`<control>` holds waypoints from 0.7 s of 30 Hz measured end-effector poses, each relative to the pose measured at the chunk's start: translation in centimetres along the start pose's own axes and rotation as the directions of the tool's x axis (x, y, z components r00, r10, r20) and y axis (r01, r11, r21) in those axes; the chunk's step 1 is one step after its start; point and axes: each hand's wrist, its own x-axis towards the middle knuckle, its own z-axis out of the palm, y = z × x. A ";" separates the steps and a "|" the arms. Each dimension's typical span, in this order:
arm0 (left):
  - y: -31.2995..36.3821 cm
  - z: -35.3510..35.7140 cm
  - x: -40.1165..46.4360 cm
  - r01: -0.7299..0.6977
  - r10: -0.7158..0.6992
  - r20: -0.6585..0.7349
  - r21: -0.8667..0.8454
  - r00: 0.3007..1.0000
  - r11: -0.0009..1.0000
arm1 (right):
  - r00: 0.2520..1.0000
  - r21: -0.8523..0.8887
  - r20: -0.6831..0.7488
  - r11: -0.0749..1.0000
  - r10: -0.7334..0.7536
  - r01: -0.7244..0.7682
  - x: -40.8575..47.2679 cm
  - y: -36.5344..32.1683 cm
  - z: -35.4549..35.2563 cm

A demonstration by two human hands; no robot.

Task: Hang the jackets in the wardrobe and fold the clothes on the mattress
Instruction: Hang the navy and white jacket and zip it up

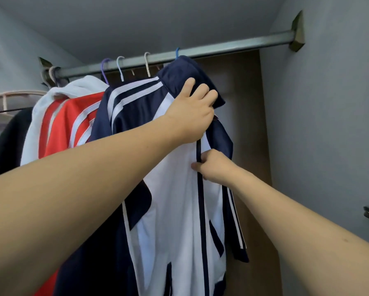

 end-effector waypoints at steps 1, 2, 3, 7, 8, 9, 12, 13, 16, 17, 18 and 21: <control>-0.4 0.0 0.3 0.007 -0.007 -0.002 0.005 1.000 1.000 | 0.999 -0.009 0.044 1.000 0.028 -0.028 0.1 0.0 0.2; -0.8 0.0 0.7 0.026 -0.026 0.001 0.010 1.000 1.000 | 0.993 -0.028 0.096 0.998 0.063 -0.060 0.1 0.1 0.5; -1.2 -0.1 1.1 0.053 -0.053 0.004 0.015 0.999 0.998 | 0.985 -0.056 0.143 0.995 0.095 -0.088 0.1 0.1 0.6; -3.2 -0.3 2.5 0.212 -0.212 0.027 -0.004 0.977 0.977 | 0.965 -0.059 0.235 0.993 0.112 -0.101 0.6 0.3 -0.4; -3.5 -0.3 2.8 0.236 -0.235 0.044 -0.019 0.971 0.972 | 0.975 -0.030 0.203 0.996 0.093 -0.089 0.8 0.0 -0.8; -3.7 -0.3 3.1 0.242 -0.240 0.063 -0.032 0.969 0.970 | 0.989 0.009 0.130 0.998 0.064 -0.066 1.0 -0.2 -1.1; -4.0 -0.3 3.9 0.217 -0.215 0.062 -0.028 0.975 0.976 | 0.993 0.056 -0.117 0.998 -0.020 0.026 1.5 -0.8 -1.3; -4.3 -0.4 4.3 0.222 -0.221 0.036 -0.019 0.975 0.975 | 0.993 0.035 -0.119 0.999 -0.022 0.027 1.6 -0.8 -1.1; -5.6 -0.9 5.1 0.318 -0.318 -0.027 -0.018 0.948 0.948 | 0.999 -0.021 -0.049 1.000 0.003 -0.004 2.0 -0.5 -0.4; -5.8 -1.0 5.3 0.354 -0.355 -0.017 -0.031 0.935 0.935 | 0.999 -0.031 -0.045 1.000 0.007 -0.008 2.1 -0.4 -0.3; -5.9 -0.9 5.2 0.379 -0.379 -0.001 -0.045 0.925 0.925 | 0.999 -0.049 -0.040 0.999 0.006 -0.008 2.2 -0.4 -0.2; -5.2 -0.5 4.8 0.380 -0.379 0.029 -0.083 0.925 0.921 | 1.000 -0.082 -0.007 0.997 0.005 -0.006 2.2 -0.3 0.1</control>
